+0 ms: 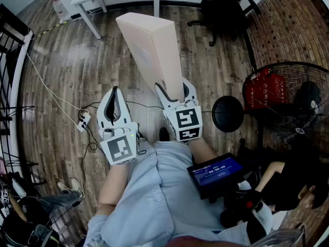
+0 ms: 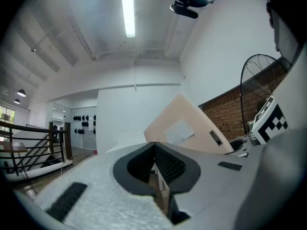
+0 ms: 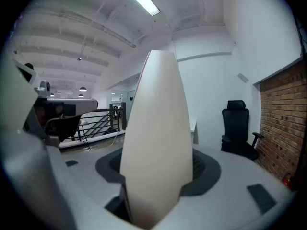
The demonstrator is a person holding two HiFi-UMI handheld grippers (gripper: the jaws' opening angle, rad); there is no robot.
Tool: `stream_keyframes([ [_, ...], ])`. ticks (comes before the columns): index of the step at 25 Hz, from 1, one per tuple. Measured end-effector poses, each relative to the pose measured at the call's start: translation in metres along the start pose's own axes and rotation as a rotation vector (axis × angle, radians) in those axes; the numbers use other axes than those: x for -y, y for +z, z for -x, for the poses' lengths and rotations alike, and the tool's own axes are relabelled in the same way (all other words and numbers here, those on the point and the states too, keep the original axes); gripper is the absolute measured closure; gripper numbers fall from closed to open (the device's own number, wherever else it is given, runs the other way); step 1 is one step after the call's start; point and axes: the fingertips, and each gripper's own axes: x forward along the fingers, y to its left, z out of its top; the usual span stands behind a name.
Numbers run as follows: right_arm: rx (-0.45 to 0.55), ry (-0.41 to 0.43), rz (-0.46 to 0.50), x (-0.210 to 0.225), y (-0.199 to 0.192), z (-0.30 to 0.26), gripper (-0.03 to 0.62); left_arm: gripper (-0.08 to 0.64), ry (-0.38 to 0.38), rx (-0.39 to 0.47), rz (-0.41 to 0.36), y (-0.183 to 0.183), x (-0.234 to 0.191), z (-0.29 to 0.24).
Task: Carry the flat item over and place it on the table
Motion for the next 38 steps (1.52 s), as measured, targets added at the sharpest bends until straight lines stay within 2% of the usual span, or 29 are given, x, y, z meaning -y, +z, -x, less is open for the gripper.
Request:
stream_keyframes([
  [10, 0.005, 0.009, -0.037, 0.021, -0.008, 0.004, 0.316, 0.552, 0.014, -0.016, -0.01, -0.008, 0.016, -0.003],
  [16, -0.009, 0.019, -0.029, 0.027, -0.01, -0.017, 0.316, 0.551, 0.044, -0.018, -0.014, -0.016, 0.004, -0.018],
  [22, -0.028, 0.023, -0.017, 0.022, -0.004, -0.064, 0.314, 0.551, 0.065, -0.038, 0.008, -0.029, -0.033, -0.052],
  [27, -0.061, 0.0, -0.025, 0.026, -0.005, -0.13, 0.316, 0.551, 0.1, -0.053, -0.004, -0.047, -0.088, -0.108],
  [30, -0.08, -0.008, -0.032, 0.025, 0.001, -0.176, 0.316, 0.551, 0.088, -0.056, 0.003, -0.056, -0.12, -0.146],
  [38, -0.049, -0.033, -0.034, 0.025, 0.054, -0.279, 0.318, 0.551, 0.07, 0.003, -0.008, -0.033, -0.191, -0.232],
])
